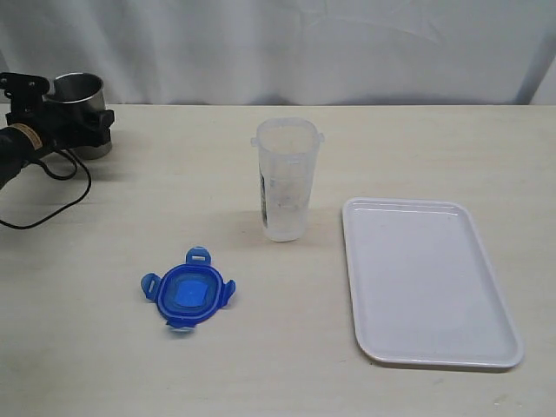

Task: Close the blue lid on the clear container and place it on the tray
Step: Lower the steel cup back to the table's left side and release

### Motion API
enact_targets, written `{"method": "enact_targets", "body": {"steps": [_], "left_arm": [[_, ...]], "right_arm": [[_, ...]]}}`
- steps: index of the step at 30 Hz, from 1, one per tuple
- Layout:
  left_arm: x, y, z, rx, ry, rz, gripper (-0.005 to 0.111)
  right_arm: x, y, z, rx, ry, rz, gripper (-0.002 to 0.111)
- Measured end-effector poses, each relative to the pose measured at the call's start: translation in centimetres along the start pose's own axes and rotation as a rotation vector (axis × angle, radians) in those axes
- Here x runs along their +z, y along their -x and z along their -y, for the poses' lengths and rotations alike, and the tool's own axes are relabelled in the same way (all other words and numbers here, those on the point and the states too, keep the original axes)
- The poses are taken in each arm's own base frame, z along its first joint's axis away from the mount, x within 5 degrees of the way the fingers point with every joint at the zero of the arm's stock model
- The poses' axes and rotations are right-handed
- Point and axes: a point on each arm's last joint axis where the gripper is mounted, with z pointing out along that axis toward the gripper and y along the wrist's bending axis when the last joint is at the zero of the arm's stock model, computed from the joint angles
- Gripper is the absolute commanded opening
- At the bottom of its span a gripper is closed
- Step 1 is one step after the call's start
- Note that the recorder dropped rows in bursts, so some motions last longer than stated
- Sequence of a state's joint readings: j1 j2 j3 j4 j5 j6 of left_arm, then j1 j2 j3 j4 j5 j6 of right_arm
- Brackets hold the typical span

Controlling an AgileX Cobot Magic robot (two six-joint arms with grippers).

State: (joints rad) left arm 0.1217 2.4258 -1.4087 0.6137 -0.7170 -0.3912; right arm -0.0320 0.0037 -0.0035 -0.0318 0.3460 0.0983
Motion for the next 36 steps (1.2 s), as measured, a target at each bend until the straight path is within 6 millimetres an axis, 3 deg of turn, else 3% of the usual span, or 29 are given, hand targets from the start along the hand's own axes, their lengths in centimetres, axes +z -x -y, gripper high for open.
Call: {"method": "enact_targets", "body": {"steps": [9,13,18,21,36], "left_arm": [[0.0,0.02,0.05,0.005,-0.006,0.002,0.005],[0.0,0.04,0.08,0.008,-0.009,0.005,0.03],[0.0,0.05,0.1,0.01,-0.011,0.005,0.072],[0.0,0.05,0.1,0.01,-0.011,0.005,0.084],[0.02,0.63,0.22,0.01,-0.027,0.052,0.085]], "right_arm": [[0.0,0.0,0.0,0.0,0.0,0.0,0.005],[0.0,0.0,0.0,0.0,0.0,0.0,0.005],[0.0,0.0,0.0,0.0,0.0,0.0,0.005],[0.0,0.0,0.0,0.0,0.0,0.0,0.005],[0.0,0.0,0.0,0.0,0.0,0.0,0.005]]}}
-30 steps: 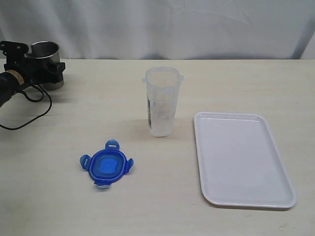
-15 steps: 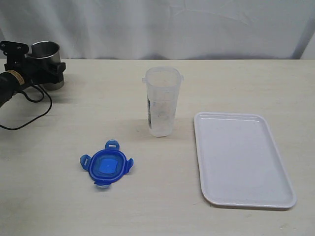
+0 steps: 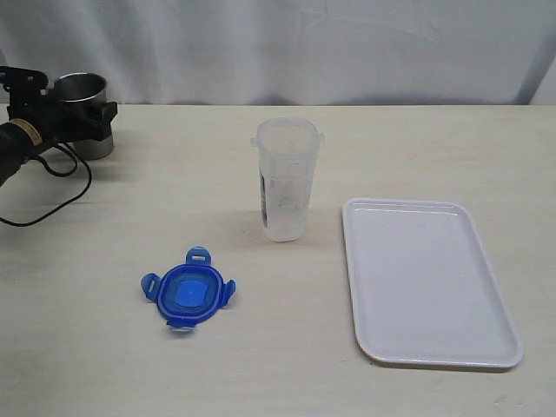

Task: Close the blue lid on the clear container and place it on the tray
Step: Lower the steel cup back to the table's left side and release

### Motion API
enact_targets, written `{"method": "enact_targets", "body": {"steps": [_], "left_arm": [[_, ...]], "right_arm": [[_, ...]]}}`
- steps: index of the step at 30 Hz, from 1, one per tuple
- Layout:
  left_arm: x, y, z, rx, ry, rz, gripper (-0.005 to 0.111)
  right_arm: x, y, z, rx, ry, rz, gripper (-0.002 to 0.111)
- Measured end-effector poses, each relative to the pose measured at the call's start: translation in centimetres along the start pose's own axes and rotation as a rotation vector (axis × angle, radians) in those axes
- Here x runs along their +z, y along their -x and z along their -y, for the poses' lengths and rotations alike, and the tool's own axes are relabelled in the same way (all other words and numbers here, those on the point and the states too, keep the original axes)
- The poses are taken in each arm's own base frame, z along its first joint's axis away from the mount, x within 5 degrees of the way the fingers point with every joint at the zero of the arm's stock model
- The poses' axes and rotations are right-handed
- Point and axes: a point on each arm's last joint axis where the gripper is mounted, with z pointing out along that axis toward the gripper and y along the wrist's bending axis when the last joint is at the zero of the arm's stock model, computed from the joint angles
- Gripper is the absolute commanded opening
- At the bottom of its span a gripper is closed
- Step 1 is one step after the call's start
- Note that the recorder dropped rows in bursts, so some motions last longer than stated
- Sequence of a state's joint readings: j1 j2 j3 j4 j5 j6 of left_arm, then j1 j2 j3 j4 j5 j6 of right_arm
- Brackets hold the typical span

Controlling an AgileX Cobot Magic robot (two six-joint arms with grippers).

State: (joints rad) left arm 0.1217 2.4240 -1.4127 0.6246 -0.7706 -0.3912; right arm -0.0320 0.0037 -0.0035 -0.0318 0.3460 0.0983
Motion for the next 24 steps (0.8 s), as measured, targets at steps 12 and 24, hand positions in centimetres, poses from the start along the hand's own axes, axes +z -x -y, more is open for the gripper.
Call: {"method": "enact_targets", "body": {"steps": [12,24], "left_arm": [[0.0,0.01,-0.01,-0.002,0.001,0.001,0.105],[-0.22,0.04,-0.39,0.01,0.042,-0.1,0.105]], "right_arm": [[0.0,0.0,0.0,0.0,0.0,0.0,0.005],[0.0,0.0,0.0,0.0,0.0,0.0,0.005]]}}
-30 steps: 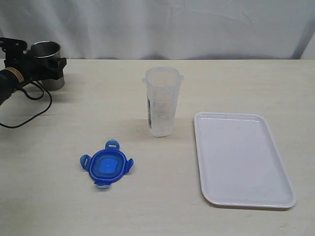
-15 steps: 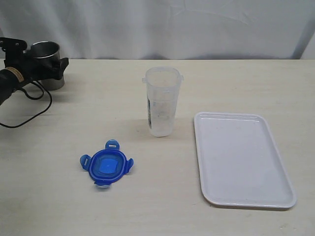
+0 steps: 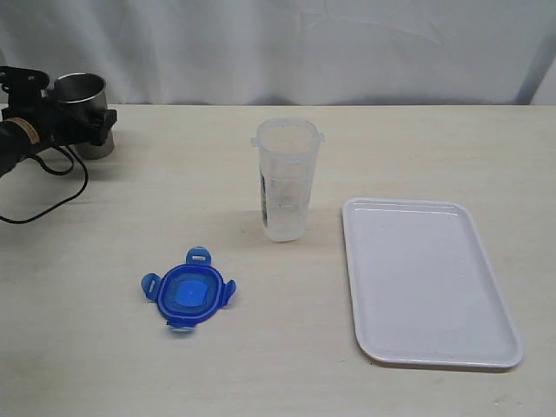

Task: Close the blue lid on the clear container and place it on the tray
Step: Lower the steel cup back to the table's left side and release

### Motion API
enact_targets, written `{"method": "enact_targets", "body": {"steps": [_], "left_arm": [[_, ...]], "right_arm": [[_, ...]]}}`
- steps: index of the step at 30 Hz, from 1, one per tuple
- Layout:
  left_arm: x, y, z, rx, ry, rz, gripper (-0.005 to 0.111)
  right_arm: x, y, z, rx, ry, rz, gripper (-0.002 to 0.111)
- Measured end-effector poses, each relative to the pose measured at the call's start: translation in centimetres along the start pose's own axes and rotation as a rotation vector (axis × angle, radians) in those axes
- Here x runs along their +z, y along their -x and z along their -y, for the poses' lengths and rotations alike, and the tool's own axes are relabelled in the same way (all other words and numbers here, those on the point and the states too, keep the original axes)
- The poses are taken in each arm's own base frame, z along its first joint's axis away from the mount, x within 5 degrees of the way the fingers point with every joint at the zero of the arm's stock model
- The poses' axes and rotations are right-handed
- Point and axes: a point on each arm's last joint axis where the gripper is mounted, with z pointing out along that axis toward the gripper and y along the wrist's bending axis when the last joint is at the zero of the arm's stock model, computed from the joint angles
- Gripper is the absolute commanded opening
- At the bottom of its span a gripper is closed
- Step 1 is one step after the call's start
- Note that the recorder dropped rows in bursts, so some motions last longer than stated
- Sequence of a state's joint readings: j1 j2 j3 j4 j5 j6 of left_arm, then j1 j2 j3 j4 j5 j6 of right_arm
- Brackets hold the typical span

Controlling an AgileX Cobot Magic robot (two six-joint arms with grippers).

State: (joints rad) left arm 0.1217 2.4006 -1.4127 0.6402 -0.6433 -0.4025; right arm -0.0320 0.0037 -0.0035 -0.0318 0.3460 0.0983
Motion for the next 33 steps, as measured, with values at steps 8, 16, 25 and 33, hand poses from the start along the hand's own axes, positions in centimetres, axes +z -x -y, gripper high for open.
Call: {"method": "enact_targets", "body": {"steps": [8,16,25,33], "left_arm": [[-0.2,0.6,0.5,0.006,-0.063,-0.023,0.105],[-0.4,0.7,0.6,-0.039,-0.094,-0.04,0.105],[-0.8,0.5,-0.2,-0.045,-0.098,-0.057,0.105],[-1.4,0.2,-0.3,-0.052,-0.124,-0.083,0.105]], "right_arm": [[0.0,0.0,0.0,0.0,0.0,0.0,0.005],[0.0,0.0,0.0,0.0,0.0,0.0,0.005],[0.0,0.0,0.0,0.0,0.0,0.0,0.005],[0.0,0.0,0.0,0.0,0.0,0.0,0.005]]}}
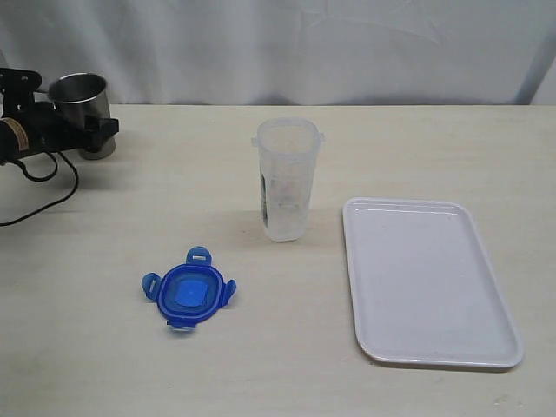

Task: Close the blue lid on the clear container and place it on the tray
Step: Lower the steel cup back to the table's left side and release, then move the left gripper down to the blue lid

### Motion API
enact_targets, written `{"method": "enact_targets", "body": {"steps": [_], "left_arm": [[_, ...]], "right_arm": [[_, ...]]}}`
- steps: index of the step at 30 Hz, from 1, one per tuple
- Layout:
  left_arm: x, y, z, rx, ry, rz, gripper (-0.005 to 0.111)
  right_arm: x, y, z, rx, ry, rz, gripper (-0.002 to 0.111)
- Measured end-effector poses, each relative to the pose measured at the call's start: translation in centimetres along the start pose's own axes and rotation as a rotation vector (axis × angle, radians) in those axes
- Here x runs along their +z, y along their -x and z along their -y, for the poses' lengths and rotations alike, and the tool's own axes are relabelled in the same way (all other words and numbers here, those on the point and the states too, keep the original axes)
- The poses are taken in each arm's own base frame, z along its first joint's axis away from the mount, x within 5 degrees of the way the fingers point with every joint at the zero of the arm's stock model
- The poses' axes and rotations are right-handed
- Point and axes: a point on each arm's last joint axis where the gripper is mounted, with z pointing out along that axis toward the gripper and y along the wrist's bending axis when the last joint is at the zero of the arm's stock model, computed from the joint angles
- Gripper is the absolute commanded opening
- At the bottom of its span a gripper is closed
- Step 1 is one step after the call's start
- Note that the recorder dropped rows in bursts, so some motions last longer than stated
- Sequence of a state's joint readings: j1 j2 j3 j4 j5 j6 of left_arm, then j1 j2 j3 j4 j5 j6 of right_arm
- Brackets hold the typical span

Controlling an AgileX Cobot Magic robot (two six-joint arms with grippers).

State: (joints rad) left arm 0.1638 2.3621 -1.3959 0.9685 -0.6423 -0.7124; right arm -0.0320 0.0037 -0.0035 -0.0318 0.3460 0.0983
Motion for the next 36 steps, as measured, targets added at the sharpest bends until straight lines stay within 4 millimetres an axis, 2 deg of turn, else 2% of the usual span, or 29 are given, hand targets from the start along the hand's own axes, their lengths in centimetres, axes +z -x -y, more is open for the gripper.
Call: {"method": "enact_targets", "body": {"steps": [4,7,10,15,18,22,27,32,36], "left_arm": [[-1.4,-0.5,-0.3,-0.022,0.002,-0.003,0.105],[-3.3,-0.3,-0.7,-0.025,0.016,0.006,0.105],[-4.7,0.7,-0.1,-0.017,0.015,0.016,0.105],[-6.9,1.0,1.3,-0.02,0.011,0.004,0.105],[-8.9,1.3,2.6,-0.025,0.009,-0.005,0.105],[-11.7,3.5,4.0,0.001,0.017,0.04,0.105],[-16.2,8.7,5.8,0.024,0.048,0.15,0.105],[-19.2,11.6,6.5,0.029,0.125,0.196,0.105],[-21.3,13.2,6.3,0.103,0.257,0.152,0.105]], "right_arm": [[0.0,0.0,0.0,0.0,0.0,0.0,0.005],[0.0,0.0,0.0,0.0,0.0,0.0,0.005],[0.0,0.0,0.0,0.0,0.0,0.0,0.005],[0.0,0.0,0.0,0.0,0.0,0.0,0.005],[0.0,0.0,0.0,0.0,0.0,0.0,0.005],[0.0,0.0,0.0,0.0,0.0,0.0,0.005],[0.0,0.0,0.0,0.0,0.0,0.0,0.005],[0.0,0.0,0.0,0.0,0.0,0.0,0.005],[0.0,0.0,0.0,0.0,0.0,0.0,0.005]]}}
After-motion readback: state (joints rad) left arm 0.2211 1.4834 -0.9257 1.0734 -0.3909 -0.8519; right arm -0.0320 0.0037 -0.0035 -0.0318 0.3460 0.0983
